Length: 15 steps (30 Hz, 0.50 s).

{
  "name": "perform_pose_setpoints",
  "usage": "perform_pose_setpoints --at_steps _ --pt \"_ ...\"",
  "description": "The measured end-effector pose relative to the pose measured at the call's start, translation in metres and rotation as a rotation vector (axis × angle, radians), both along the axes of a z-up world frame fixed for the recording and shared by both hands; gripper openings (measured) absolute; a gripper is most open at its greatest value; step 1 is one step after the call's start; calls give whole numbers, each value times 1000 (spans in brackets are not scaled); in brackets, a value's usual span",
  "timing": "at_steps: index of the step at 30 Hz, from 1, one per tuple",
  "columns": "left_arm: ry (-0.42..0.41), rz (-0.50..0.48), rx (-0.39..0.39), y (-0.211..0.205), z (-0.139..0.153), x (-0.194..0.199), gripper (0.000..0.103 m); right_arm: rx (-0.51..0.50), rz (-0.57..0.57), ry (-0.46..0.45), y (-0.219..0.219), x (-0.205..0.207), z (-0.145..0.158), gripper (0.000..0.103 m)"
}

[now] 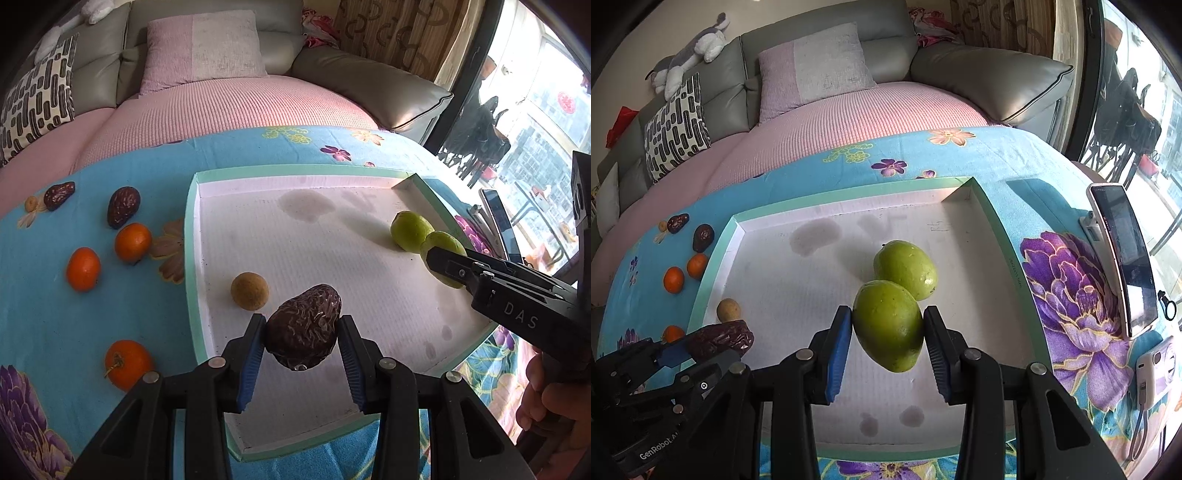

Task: Organize fruits
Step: 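Carry the date and mango over the tray and open both tools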

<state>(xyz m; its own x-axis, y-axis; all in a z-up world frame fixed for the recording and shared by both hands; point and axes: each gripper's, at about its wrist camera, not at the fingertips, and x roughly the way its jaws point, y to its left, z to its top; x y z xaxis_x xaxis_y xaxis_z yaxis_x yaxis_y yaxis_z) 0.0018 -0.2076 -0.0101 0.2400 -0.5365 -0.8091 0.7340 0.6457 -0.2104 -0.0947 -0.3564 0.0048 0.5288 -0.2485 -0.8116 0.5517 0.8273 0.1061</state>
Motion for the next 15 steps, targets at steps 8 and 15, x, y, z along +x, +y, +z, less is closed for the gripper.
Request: perform_pose_setpoints --at_steps 8,15 --pt "38 -3 54 -5 -19 1 42 3 14 71 0 8 -19 42" --pt "43 -3 49 -4 -19 2 42 2 16 72 0 7 -18 42"
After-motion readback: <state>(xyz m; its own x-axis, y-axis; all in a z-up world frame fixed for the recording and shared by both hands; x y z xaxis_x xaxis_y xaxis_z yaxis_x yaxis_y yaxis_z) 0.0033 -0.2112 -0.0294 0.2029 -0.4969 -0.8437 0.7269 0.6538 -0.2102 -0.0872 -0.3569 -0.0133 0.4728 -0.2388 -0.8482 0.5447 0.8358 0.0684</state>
